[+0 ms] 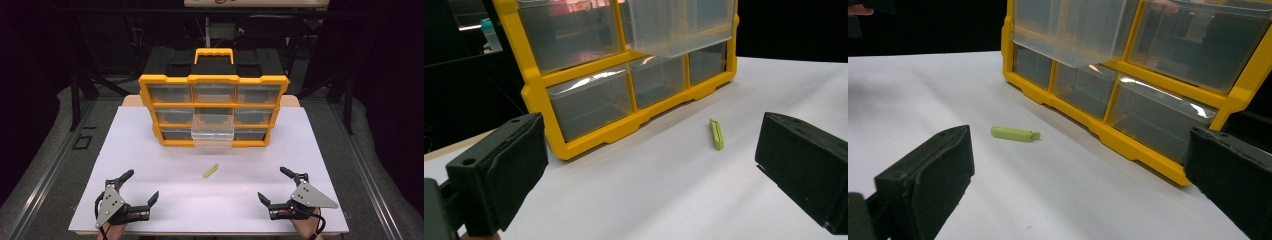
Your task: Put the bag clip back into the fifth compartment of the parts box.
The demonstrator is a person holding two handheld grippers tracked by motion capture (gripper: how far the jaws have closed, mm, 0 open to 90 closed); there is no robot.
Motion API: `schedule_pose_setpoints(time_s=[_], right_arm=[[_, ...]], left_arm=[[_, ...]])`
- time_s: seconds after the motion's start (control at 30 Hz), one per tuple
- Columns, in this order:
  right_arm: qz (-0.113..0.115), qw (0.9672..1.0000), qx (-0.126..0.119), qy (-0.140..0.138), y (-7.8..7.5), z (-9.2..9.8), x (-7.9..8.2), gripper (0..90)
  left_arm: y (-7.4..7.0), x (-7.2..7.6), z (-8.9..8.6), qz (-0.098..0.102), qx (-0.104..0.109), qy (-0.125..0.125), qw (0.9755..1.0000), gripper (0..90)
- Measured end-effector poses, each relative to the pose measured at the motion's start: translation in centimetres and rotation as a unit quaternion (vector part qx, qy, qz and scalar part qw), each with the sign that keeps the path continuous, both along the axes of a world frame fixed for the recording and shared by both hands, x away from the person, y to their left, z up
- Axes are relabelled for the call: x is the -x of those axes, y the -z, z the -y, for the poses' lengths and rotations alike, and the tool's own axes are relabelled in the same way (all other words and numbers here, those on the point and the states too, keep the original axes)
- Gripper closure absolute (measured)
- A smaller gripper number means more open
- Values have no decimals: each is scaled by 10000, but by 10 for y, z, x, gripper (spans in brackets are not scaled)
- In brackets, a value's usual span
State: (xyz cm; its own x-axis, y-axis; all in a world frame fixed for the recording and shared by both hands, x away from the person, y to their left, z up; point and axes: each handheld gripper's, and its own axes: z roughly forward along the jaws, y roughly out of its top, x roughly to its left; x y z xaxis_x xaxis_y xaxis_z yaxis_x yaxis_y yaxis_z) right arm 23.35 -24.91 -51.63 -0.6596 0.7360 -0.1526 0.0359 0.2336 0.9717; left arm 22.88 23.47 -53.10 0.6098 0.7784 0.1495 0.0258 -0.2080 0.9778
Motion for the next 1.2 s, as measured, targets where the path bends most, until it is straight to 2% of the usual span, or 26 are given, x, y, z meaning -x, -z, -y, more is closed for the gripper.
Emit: schedule_pose_setpoints(time_s=[0.5, 0.73, 0.83, 0.97, 1.0, 1.2], right_arm=[[-91, 10000, 27, -11, 1, 0, -3, 0], [-131, 9999, 74, -46, 2, -1, -5, 0], [-178, 9998, 85, -43, 3, 0, -5, 0], [-202, 9998, 83, -41, 3, 0, -7, 0], [-218, 9997, 93, -33, 4, 0, -7, 0], [-251, 9996, 133, -21, 4, -2, -8, 0]], left_arm=[[1, 0, 3, -142, -43, -17, 9999, 0], [0, -1, 10, -199, -274, -10, 9994, 0], [0, -3, 12, -330, -287, -19, 9990, 0], [0, -6, 16, -411, -352, -57, 9985, 0], [0, -8, 18, -504, -405, -70, 9979, 0], [0, -12, 24, -700, -413, -106, 9966, 0]])
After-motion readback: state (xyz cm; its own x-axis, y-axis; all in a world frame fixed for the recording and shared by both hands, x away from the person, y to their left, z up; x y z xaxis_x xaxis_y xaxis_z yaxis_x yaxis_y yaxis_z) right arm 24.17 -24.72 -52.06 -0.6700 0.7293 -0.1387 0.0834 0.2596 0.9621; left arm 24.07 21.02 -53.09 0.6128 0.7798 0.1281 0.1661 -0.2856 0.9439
